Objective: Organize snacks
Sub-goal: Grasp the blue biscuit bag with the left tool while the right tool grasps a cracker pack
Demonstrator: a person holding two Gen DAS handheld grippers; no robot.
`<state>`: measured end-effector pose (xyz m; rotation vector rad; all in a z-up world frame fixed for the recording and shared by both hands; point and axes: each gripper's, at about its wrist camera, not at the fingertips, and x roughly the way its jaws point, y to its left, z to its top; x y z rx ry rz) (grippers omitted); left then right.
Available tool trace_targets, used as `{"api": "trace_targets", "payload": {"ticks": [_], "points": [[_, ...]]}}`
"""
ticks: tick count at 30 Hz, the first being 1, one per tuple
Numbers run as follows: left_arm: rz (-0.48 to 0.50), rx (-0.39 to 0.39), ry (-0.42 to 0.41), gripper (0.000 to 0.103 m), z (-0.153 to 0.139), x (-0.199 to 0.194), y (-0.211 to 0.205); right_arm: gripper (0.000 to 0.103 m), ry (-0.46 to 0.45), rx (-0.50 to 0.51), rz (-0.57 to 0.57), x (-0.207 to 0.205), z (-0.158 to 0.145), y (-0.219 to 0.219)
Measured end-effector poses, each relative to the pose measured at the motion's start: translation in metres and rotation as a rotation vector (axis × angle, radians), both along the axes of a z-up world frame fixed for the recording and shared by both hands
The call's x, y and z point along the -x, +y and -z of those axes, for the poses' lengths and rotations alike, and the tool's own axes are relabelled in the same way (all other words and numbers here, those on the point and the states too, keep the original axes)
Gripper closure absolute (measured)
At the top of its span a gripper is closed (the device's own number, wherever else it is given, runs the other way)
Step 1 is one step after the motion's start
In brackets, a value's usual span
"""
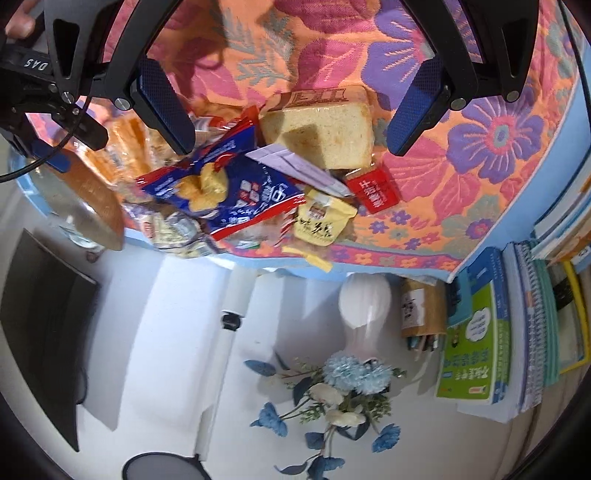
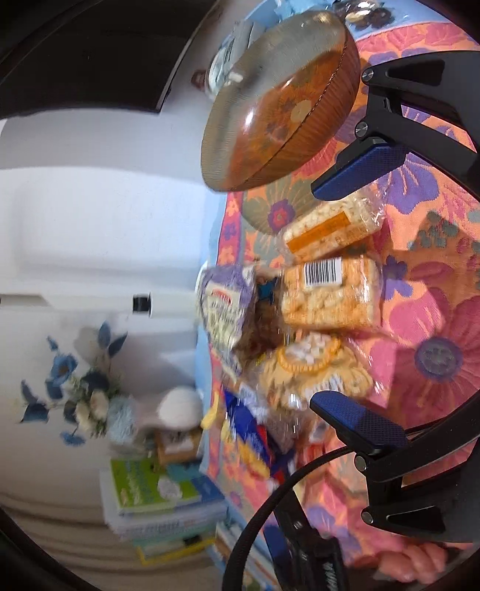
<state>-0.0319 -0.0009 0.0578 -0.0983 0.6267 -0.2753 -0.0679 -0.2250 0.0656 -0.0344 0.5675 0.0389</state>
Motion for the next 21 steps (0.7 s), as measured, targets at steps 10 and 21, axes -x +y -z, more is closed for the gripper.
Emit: {"api": "trace_targets", "payload": {"ticks": [10,21], "points": [[0.239,-0.070,0.086,0.009,-0.029,-0.021,-0.044,0.005,0.123,-0.062,-0.061,0.008,-0.019,-0.040],[0.222,-0.130,0.144,0.012,-0.016,-0.047,-0.082,0.027,0.276,-0.079,0.007,-0.018,0.012,-0.064]]}}
